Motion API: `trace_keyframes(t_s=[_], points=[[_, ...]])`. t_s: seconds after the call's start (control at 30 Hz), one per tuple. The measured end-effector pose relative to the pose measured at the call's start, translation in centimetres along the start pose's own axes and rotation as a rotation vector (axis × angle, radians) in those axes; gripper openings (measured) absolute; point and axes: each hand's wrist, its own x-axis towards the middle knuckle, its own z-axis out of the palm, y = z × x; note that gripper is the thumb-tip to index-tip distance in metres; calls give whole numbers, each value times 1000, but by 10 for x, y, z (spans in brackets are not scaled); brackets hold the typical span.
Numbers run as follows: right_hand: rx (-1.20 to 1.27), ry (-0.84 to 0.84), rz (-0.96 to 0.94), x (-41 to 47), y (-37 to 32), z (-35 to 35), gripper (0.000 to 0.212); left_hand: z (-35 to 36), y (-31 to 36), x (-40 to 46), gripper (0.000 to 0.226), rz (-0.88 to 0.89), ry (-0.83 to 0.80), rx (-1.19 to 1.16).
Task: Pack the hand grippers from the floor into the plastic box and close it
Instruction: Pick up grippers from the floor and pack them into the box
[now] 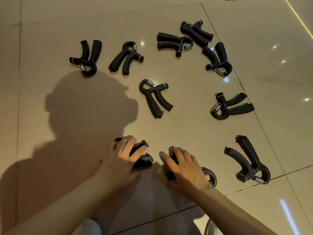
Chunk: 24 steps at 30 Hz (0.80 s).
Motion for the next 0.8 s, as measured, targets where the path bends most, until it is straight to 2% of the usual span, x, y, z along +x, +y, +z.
trace_keyframes(t_s=[0.1, 0.2, 0.3, 0.4, 0.47, 0.5, 0.63, 0.73, 0.8], points=[[-39, 156, -12, 6, -6, 7, 67, 8, 4, 22, 57, 39, -8, 26], [23, 242, -16, 6, -9, 0, 61, 20, 6, 34, 50, 87, 0, 45], [148, 268, 44, -1, -2, -27, 70, 16, 7, 36, 49, 101, -51, -91], [380, 388, 181, -18, 8, -66, 78, -3, 7, 39, 59, 80, -54, -301], [469, 437, 248, -29, 14, -88, 79, -21, 10, 37, 67, 99, 29, -480], [481, 436, 263, -32, 17, -94, 80, -33, 13, 33, 68, 96, 61, -517], [442, 360, 255, -37, 16, -99, 83, -82, 12, 5, 63, 21, 111, -427], [412, 333, 265, -41, 12, -98, 84, -86, 9, -11, 53, -56, 137, -387], [363, 299, 251, -42, 9, -99, 81, -81, 8, -15, 50, -30, 126, -347]])
